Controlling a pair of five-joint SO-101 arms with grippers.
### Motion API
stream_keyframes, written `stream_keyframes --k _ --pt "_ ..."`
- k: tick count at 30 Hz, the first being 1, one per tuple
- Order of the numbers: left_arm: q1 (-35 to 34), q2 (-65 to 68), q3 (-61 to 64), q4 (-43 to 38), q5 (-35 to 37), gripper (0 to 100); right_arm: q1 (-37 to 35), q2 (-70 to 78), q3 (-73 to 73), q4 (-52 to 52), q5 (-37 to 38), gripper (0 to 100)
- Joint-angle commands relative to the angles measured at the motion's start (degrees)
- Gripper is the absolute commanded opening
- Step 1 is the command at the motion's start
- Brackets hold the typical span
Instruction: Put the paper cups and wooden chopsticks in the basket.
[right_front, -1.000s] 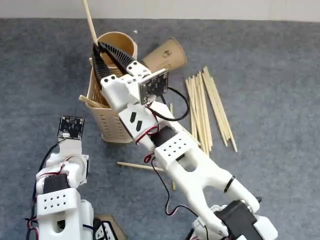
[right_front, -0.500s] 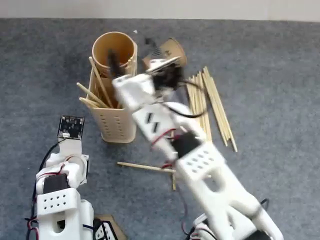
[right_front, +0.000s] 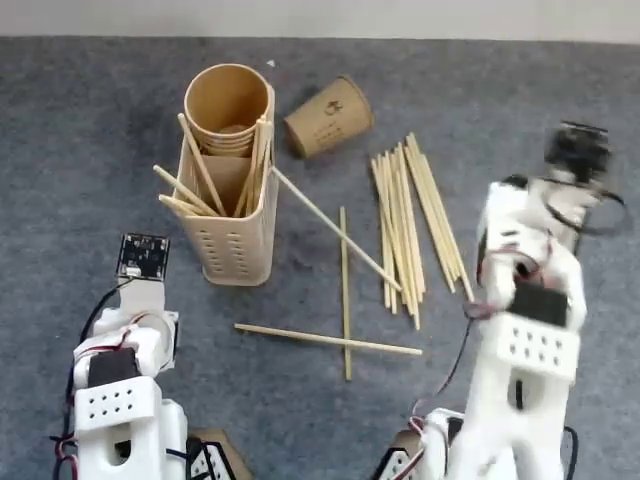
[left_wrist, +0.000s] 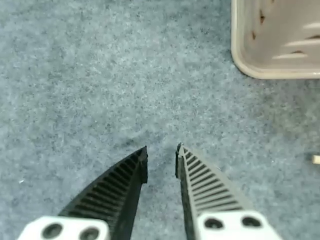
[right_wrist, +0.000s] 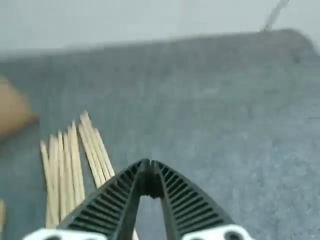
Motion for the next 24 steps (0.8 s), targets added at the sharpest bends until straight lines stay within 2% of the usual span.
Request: stream_keyframes --k 1,6,10,14,16,20,24 --pt "0.48 -0.66 -0.31 -0.62 0.09 13 -3.38 13.85 -4.26 0.22 7.47 1.1" --pt "0.48 -0.66 -0.31 -0.53 0.09 13 -4.97 34.59 -14.81 0.13 15.21 1.2" --pt "0.48 -0.66 -0.31 -0.70 0.09 13 -4.18 46.90 -22.64 -0.75 16.18 1.2" --pt "0.48 -0.66 -0.22 -0.70 0.09 13 -1.63 51.30 -28.00 -0.75 16.62 1.4" --pt "0.48 -0.66 -0.22 -0.70 0.09 13 -1.89 52.00 -28.00 -0.66 16.70 2.4" --pt "0.48 -0.66 -0.22 -0.70 0.09 13 -3.91 52.35 -27.47 -0.66 18.02 11.1" --pt "0.48 -0.66 -0.04 -0.70 0.09 13 -5.32 52.00 -26.86 1.89 18.29 11.7"
